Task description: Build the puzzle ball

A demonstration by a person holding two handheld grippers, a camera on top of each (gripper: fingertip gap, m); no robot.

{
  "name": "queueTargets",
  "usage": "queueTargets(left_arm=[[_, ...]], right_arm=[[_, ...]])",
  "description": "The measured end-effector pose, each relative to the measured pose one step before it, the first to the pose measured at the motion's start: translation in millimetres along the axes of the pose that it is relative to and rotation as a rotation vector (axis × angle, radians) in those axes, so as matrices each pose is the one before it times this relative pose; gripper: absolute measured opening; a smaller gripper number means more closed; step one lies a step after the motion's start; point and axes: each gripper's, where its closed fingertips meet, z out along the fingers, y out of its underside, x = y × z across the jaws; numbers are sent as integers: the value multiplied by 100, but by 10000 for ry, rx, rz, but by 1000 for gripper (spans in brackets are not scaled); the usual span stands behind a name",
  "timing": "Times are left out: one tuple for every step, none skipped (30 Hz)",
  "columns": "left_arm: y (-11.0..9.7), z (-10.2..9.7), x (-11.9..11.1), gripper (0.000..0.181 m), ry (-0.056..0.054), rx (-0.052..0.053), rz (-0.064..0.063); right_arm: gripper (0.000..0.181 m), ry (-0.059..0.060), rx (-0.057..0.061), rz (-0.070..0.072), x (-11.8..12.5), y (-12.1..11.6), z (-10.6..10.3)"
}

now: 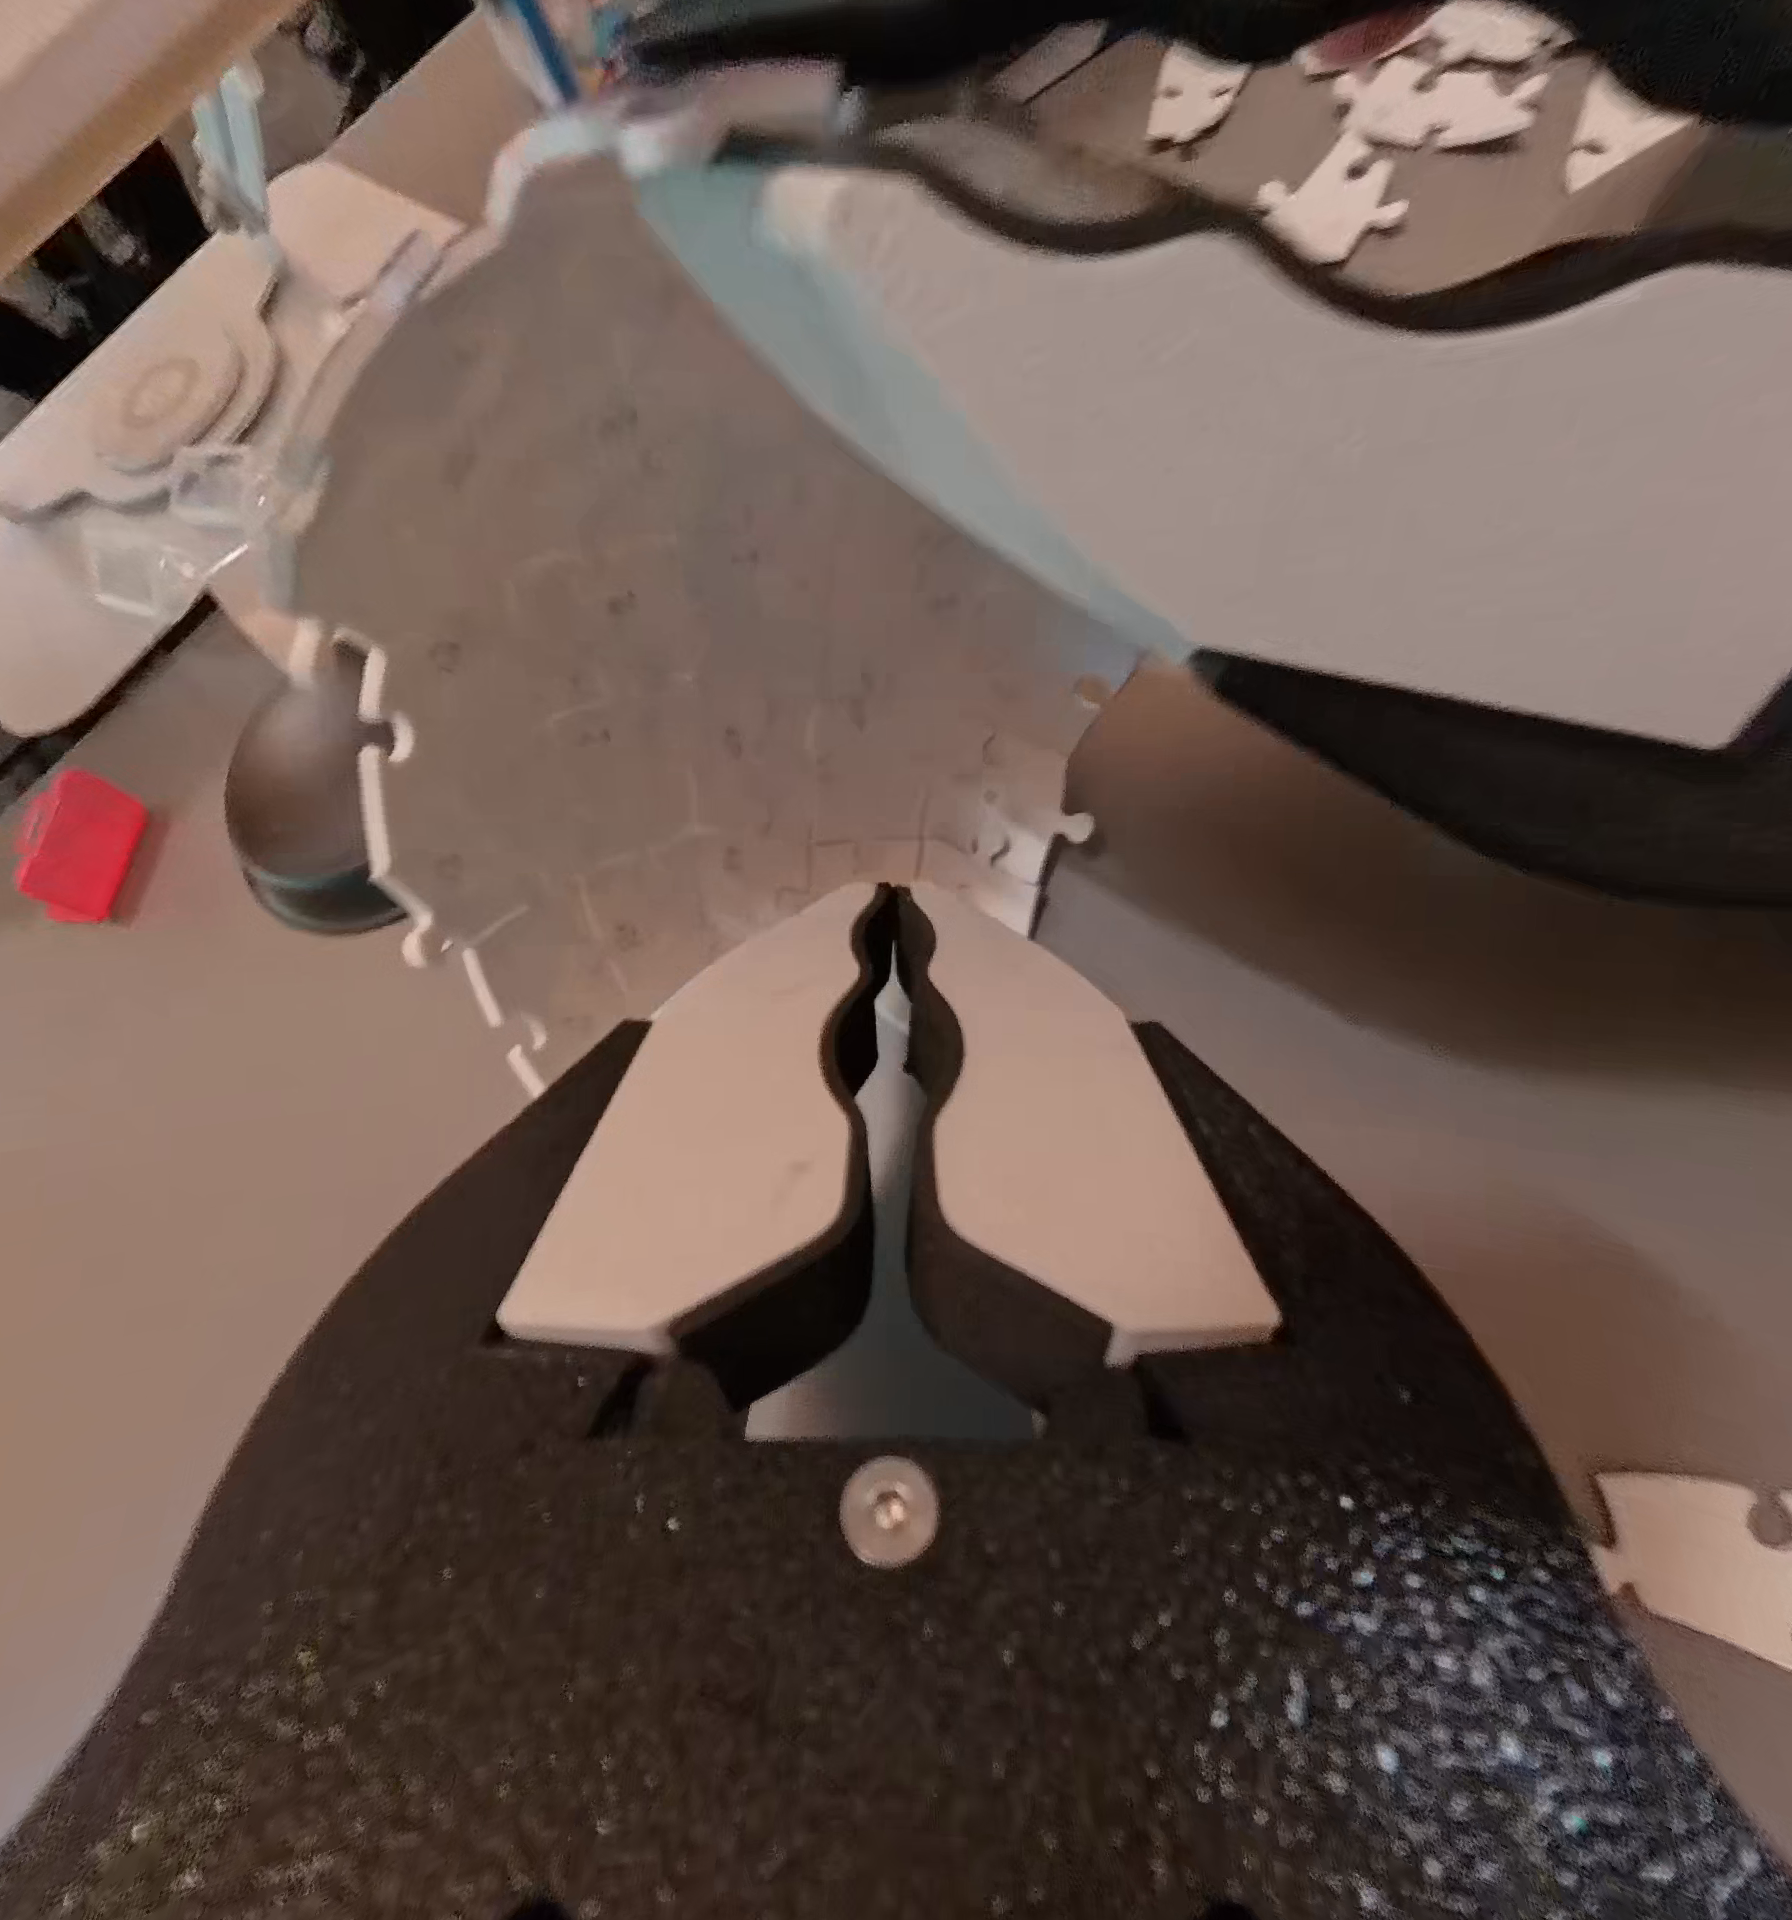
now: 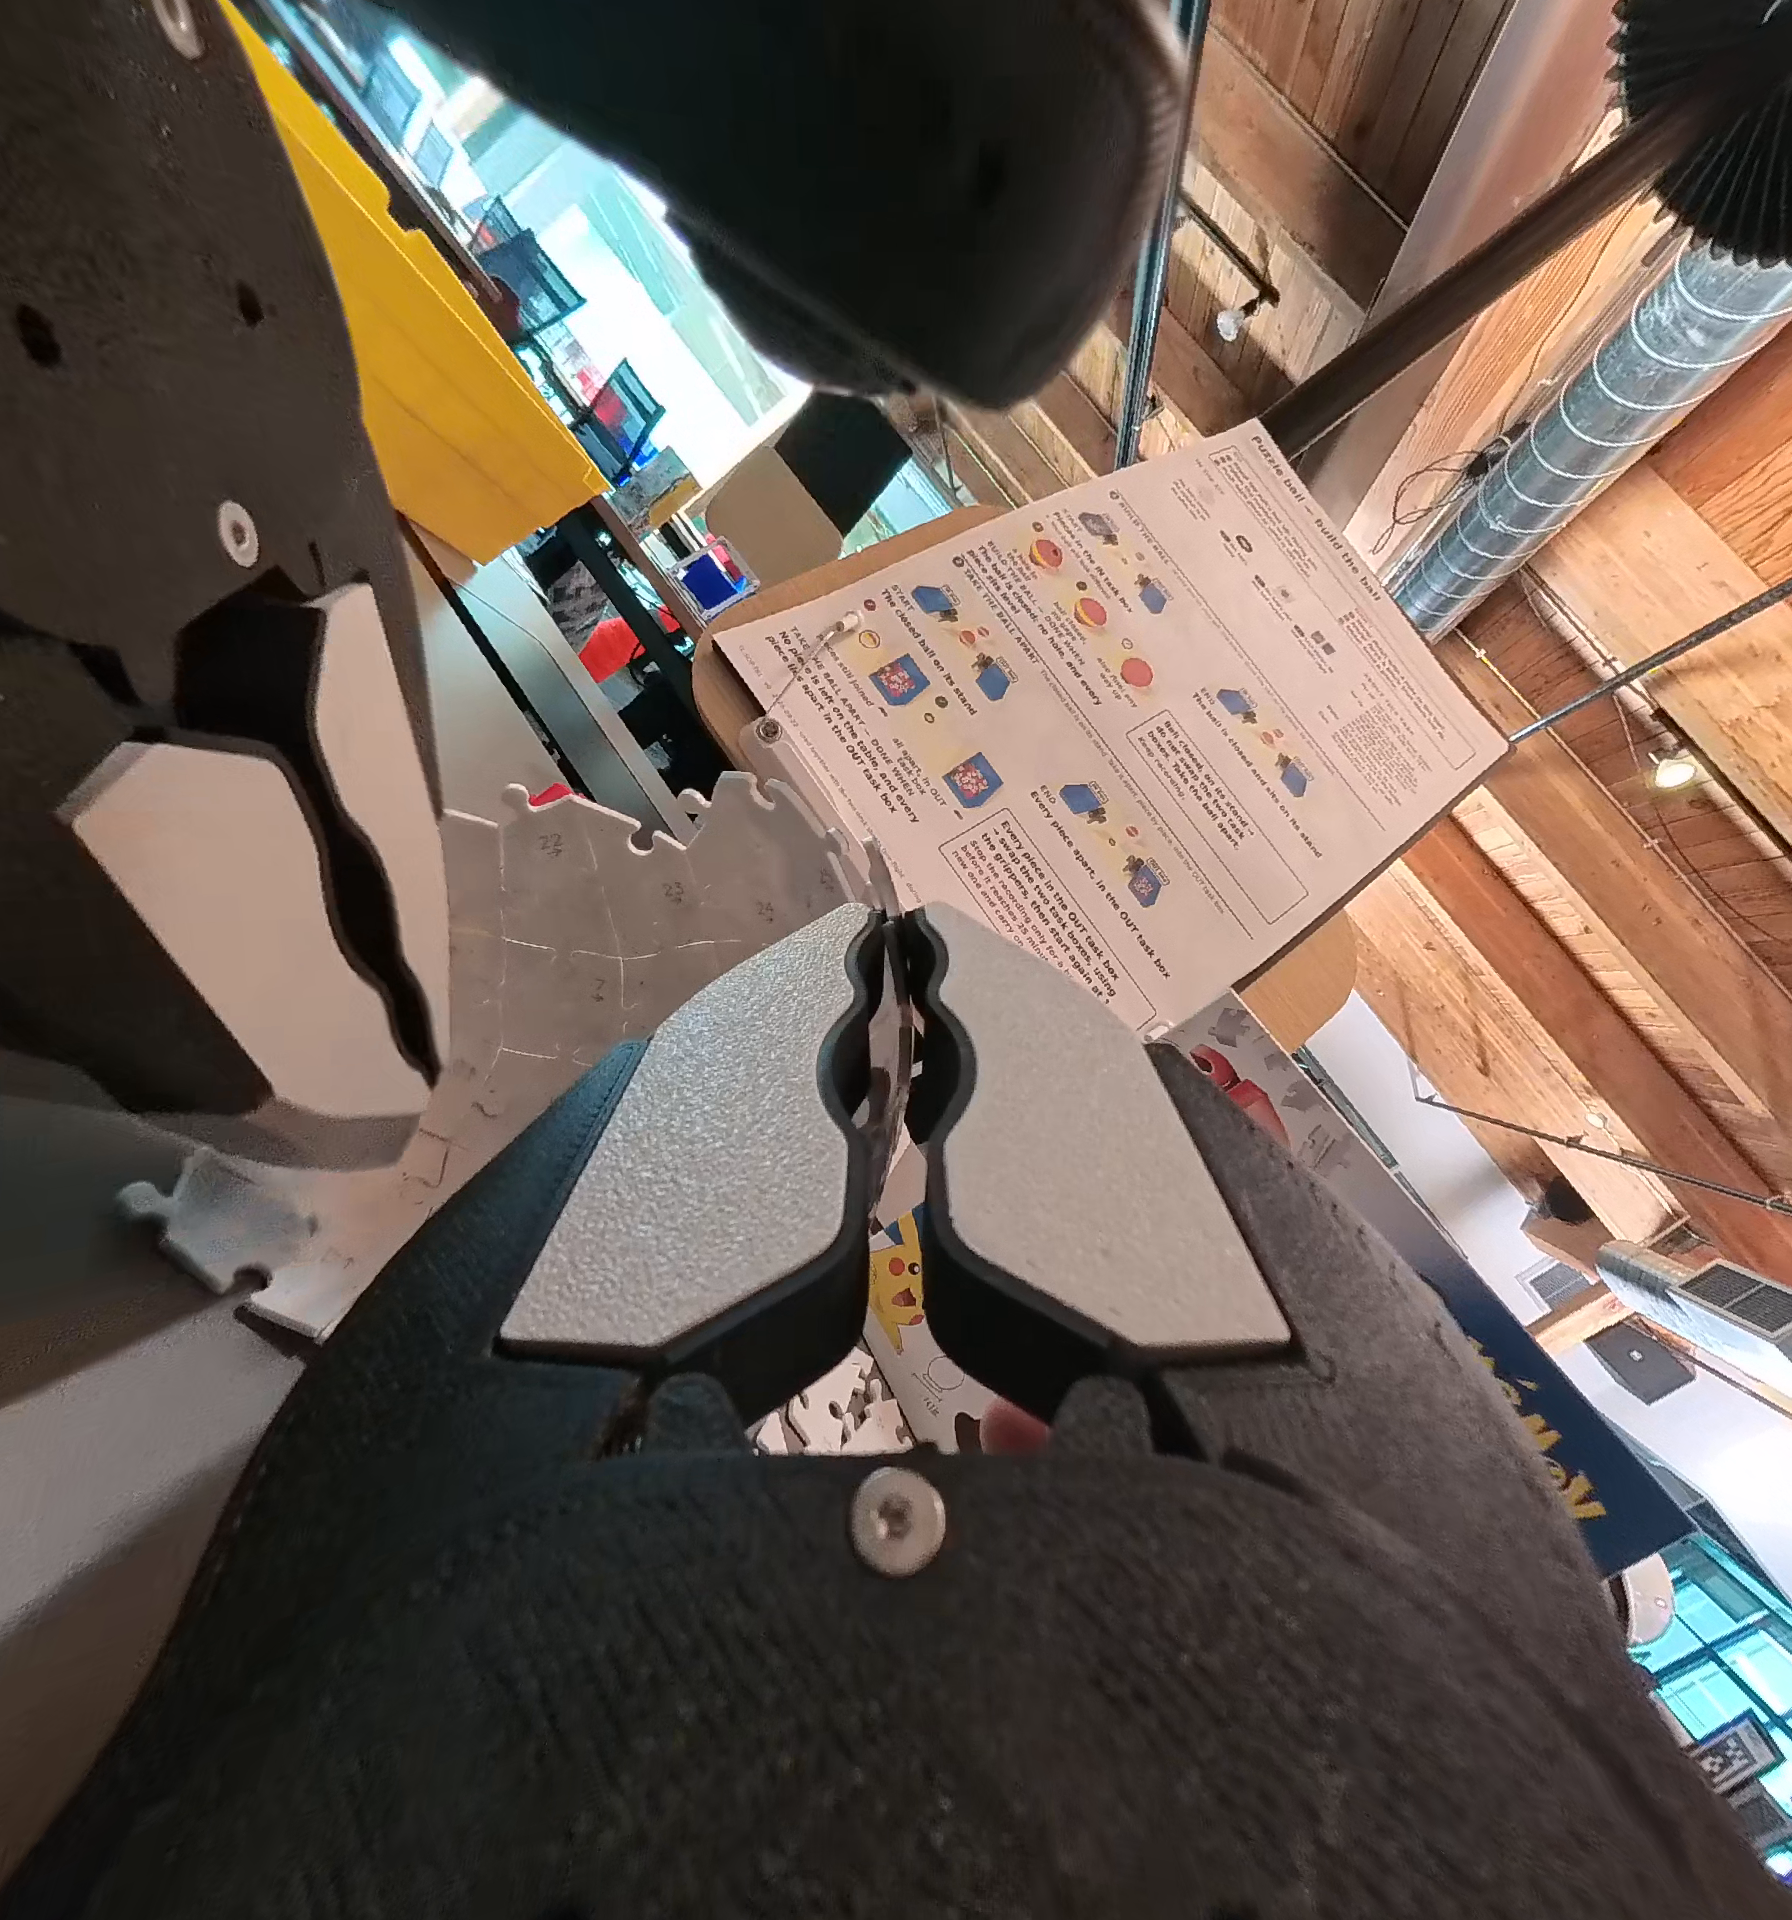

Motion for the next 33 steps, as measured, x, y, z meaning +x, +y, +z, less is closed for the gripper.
queueTargets(left_arm=[[-250,96,379,0,111,69,153],[-187,181,448,0,119,28,193],[-98,236,389,0,62,-14,212],[63,303,178,0,-41,-94,176],[205,310,63,0,-56,-166,108],[231,251,-48,0,-65,-194,27],[83,138,-152,0,-78,-97,-39],[-13,66,-160,0,-30,-16,-97],[92,93,-99,0,47,-83,-151],[101,110,-68,0,101,-101,-178],[57,69,-50,0,106,-60,-181],[34,58,-55,0,88,-37,-163],[21,30,3,0,85,-14,-101],[8,8,11,0,52,-5,-51],[28,18,7,0,23,-22,-57],[30,30,2,0,23,-59,-80],[48,48,6,0,59,-80,-80],[-3,66,2,0,81,-35,-89],[-13,48,12,0,103,-7,-107],[-2,20,9,0,105,10,-82],[0,7,7,0,84,16,-81],[9,3,14,0,46,3,-48],[16,6,8,0,11,-14,14],[19,7,-9,0,-9,-28,35],[11,8,5,0,-30,-34,49],[-2,9,-2,0,-45,-24,72],[-14,1,-10,0,-30,-5,62],[-2,-2,4,0,5,6,13],[-16,6,-3,0,29,11,-14],[-12,-2,12,0,25,8,-3],[-4,-1,-5,0,4,3,33],[-13,4,-4,0,-19,-10,66],[-10,-6,2,0,-26,-17,113]], right_arm=[[4,2,-6,13,7,15,12],[4,11,-6,22,22,25,-2],[4,10,-6,49,24,19,-4],[4,6,-8,41,25,38,-8],[4,8,-7,29,27,25,-7],[4,8,-9,51,26,44,-15],[4,4,-11,56,23,42,0],[4,3,-12,26,3,47,12],[4,-2,-16,20,3,41,19],[4,-8,-11,41,-20,34,22],[7,5,-6,32,20,25,8],[4,5,-13,16,12,40,-9],[4,0,-26,21,16,63,-2],[4,5,-14,33,24,56,-6],[4,1,-9,53,25,45,8],[4,-20,-21,44,-32,70,20],[4,-22,-26,19,-42,69,35],[4,-7,-28,-11,-13,54,26],[4,10,-20,3,18,39,0],[4,5,-13,55,19,38,5],[4,10,-12,61,47,44,-12],[4,8,-19,33,24,58,-4],[4,-3,-31,39,14,75,11],[4,-1,-26,59,6,66,1],[4,3,-35,51,21,73,11],[5,-7,-31,54,10,83,-2],[5,12,-32,48,45,89,-9],[4,7,-21,38,49,66,-36],[4,2,-11,29,24,55,-33],[4,-2,-20,3,14,47,-13],[5,-8,-36,9,-10,78,1],[5,-6,-22,23,7,66,-6],[5,2,-2,9,21,29,-7]])
